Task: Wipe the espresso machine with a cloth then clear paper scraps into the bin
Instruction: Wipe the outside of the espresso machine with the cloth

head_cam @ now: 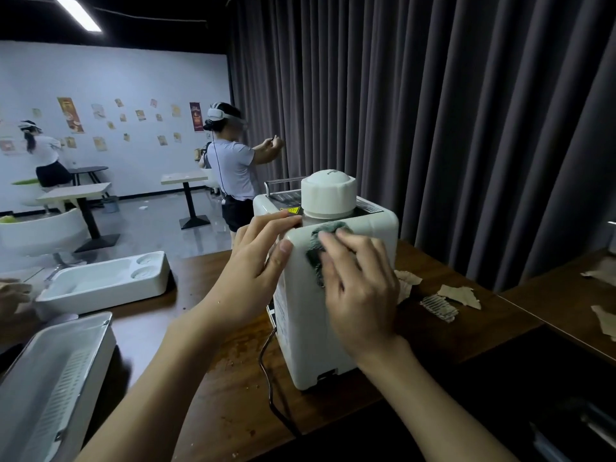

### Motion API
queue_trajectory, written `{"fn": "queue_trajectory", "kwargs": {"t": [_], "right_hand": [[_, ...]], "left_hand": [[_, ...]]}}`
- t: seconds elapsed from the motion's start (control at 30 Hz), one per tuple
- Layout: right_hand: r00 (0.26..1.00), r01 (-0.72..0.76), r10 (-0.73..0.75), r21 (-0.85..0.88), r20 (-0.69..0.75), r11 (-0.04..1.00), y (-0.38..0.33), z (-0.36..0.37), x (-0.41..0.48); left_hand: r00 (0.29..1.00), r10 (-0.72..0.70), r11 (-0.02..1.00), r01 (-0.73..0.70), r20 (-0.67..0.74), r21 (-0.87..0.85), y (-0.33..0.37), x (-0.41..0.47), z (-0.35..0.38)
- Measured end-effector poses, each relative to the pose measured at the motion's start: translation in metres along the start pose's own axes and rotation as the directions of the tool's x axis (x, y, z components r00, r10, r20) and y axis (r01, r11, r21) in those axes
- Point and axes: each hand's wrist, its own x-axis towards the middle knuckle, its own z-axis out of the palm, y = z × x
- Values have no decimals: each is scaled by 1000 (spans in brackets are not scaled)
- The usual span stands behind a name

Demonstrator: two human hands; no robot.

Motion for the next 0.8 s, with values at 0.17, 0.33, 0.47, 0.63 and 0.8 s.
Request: {"fn": "queue_trajectory", "kwargs": {"t": [0.17,0.33,0.47,0.63,0.8], "right_hand": [[998,55,-56,6,23,998,19,-2,5],[979,-192,194,45,-56,980,43,-10,8],[971,-233,236,60,-46,971,33,-7,2],[997,-72,70,56,43,996,9,-2,-7],[999,-19,16,70,40,997,26,-7,-2]], "left_hand": [[1000,10,1000,-10,10,2,-5,0,-2],[999,6,1000,-7,32,9,-11,2,-2],[999,13,1000,-14,30,5,-11,3,-2],[1000,13,1000,-13,5,-15,-10,2,-1],[1000,9,1000,-9,18,-10,-10,2,-2]]}}
